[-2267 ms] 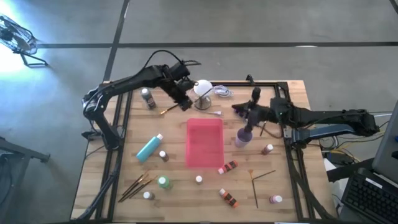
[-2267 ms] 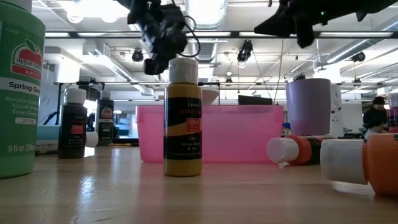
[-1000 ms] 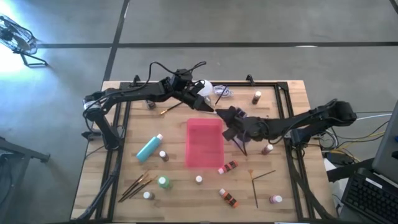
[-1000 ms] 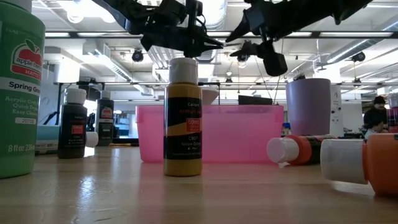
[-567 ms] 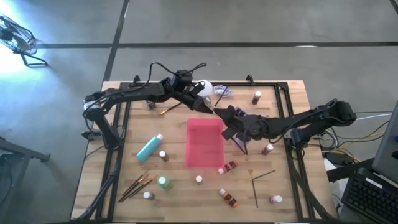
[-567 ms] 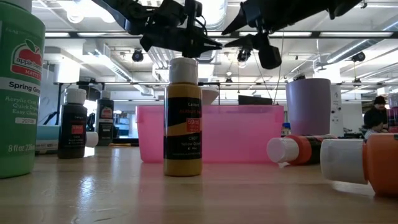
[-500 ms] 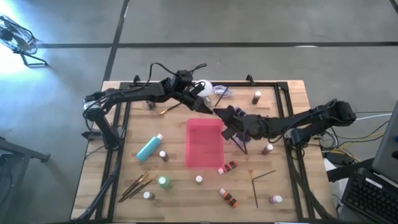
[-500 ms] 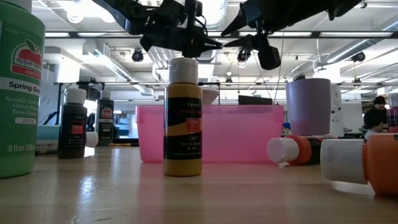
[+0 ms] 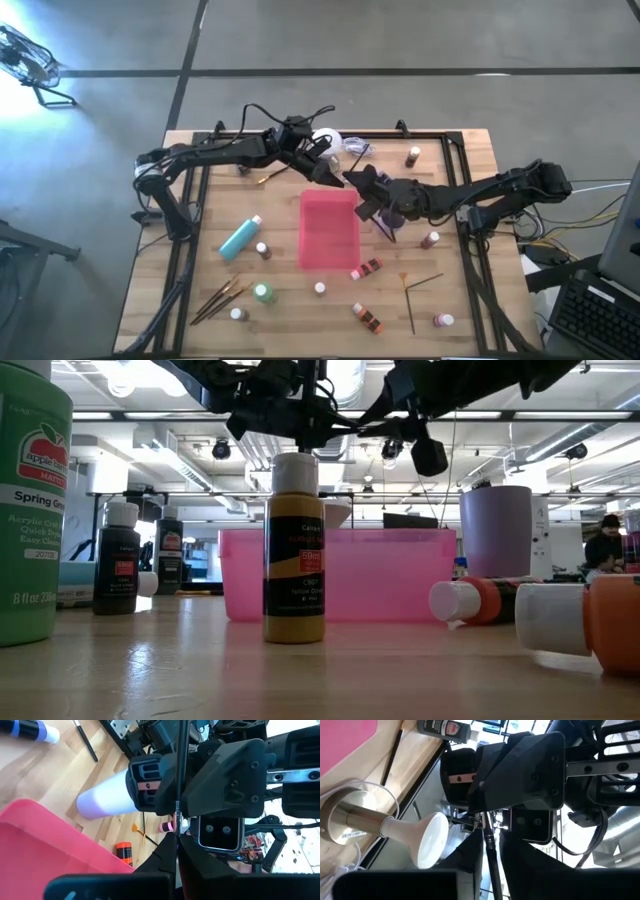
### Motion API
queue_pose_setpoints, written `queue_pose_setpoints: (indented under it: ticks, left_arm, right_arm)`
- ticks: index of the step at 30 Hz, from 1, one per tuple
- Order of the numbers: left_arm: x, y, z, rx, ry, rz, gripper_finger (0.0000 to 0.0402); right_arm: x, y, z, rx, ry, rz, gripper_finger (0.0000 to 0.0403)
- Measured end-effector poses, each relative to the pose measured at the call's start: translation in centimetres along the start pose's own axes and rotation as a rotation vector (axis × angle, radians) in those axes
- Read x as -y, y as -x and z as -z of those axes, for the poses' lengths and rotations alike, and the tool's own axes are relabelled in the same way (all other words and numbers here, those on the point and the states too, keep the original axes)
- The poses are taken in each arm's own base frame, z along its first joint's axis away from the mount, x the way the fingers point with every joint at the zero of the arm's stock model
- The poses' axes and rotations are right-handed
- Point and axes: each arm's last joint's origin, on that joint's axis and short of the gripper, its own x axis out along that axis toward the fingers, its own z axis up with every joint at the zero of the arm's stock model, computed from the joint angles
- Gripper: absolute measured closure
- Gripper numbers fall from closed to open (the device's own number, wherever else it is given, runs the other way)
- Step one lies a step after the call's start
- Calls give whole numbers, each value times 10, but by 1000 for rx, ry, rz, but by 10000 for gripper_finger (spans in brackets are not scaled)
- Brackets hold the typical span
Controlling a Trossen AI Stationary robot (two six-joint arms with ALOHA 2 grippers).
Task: Pick & Place Paint Supplies
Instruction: Put the silver paintbrush into the purple cup
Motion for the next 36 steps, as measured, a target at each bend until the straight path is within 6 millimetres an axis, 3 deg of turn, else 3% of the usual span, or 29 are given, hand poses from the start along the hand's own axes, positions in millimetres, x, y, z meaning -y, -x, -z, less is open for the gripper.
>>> queue_pose_setpoints:
  ticks: [6, 13, 24, 30, 36]
  left_arm:
    - [0, 0, 0, 2, -18, 0, 394]
    - [0, 0, -1, 24, -112, -9, 385]
    - [2, 7, -9, 40, -359, -50, 260]
    - [-6, 30, -14, 26, -478, -138, 220]
    - [-13, 48, -4, 74, -630, -359, 228]
  right_arm:
    - [0, 0, 0, -4, 3, -4, 385]
    - [0, 0, 1, -43, 1, -5, 384]
    - [8, 8, 12, -224, -194, 24, 385]
    - [15, 31, 20, -168, -429, -19, 385]
    - [35, 76, 35, 143, -880, -207, 385]
